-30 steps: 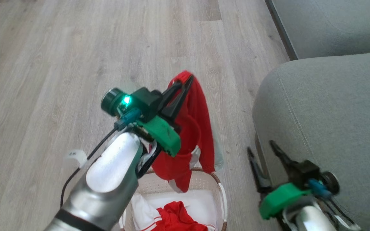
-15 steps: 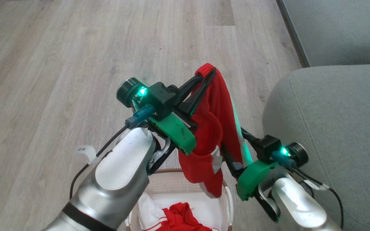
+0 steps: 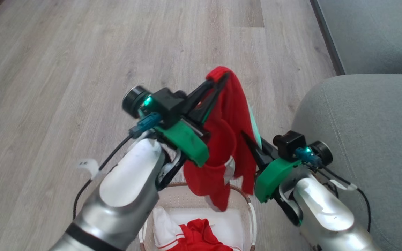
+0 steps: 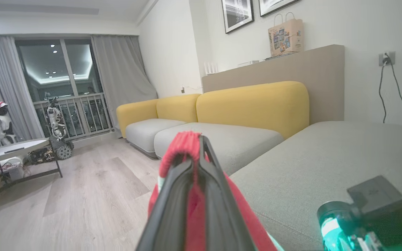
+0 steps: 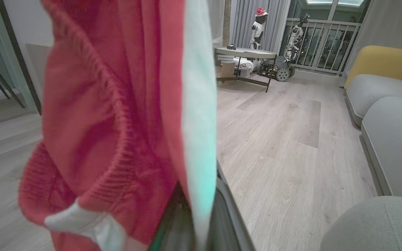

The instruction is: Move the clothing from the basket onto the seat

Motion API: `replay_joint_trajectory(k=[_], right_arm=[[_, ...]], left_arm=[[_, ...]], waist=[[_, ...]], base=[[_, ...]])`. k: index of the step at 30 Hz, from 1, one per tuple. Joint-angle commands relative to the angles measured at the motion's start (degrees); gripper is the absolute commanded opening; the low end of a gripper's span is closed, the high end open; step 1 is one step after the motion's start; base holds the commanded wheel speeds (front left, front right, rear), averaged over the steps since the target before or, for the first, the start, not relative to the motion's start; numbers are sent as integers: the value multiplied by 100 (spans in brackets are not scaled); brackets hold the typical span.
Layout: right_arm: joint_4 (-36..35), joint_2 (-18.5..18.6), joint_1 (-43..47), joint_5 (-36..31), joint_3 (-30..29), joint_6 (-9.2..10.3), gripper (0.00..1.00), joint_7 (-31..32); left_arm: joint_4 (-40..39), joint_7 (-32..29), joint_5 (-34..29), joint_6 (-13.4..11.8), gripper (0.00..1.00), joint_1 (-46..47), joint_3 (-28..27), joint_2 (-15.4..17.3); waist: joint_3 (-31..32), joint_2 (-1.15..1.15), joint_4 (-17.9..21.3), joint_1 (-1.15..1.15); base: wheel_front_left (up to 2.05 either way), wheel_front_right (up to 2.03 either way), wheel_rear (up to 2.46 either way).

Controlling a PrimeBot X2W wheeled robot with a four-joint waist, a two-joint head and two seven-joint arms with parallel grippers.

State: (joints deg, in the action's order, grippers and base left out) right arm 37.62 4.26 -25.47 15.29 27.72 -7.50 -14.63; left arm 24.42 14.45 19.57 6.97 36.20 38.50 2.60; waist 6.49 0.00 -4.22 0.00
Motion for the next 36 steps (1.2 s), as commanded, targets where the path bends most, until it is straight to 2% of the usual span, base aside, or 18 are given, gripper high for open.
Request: replay_joint_trajectory(k=[1,2,4,5,6,7,9,10,26,36], right_arm=[[-264,-19,-222,57,-43,1,0,-37],[-319,-6,-226,53,-102,1,0,-37],[-386,32,-233,40,-198,1,0,-37],[-410,62,-248,34,-245,1,0,-37],[-433,91,-266,32,-301,1,0,-37],[-433,91,-266,32,-301,1,0,-37],[-471,145,-307,12,-404,1,0,-37],[-489,173,-331,4,-455,1,0,-37],[-699,802,-605,-83,-1114,1,0,-37],[-794,1191,-688,-79,-1219,1,0,-37]], left_arm=[[-82,55,87,-42,18,120,-269,99],[-25,55,111,-41,37,64,-289,108],[95,55,142,-34,48,-38,-294,125],[139,55,162,-31,61,-87,-303,126],[177,55,184,-29,80,-137,-319,124],[177,55,184,-29,80,-137,-319,124],[237,55,193,-30,96,-242,-340,120],[261,55,196,-30,100,-301,-352,115],[411,55,112,-18,100,-1208,-538,49],[329,55,39,21,100,-1549,-444,31]], waist=[[-10,0,42,0],[-15,0,68,0],[-23,0,121,0],[-31,0,150,0],[-38,0,175,0],[-38,0,175,0],[-53,0,238,0],[-61,0,271,0],[-202,0,923,0],[-283,0,1455,0]], base=[[0,0,0],[0,0,0],[0,0,0],[0,0,0],[0,0,0],[0,0,0],[0,0,0],[0,0,0],[0,0,0],[0,0,0]])
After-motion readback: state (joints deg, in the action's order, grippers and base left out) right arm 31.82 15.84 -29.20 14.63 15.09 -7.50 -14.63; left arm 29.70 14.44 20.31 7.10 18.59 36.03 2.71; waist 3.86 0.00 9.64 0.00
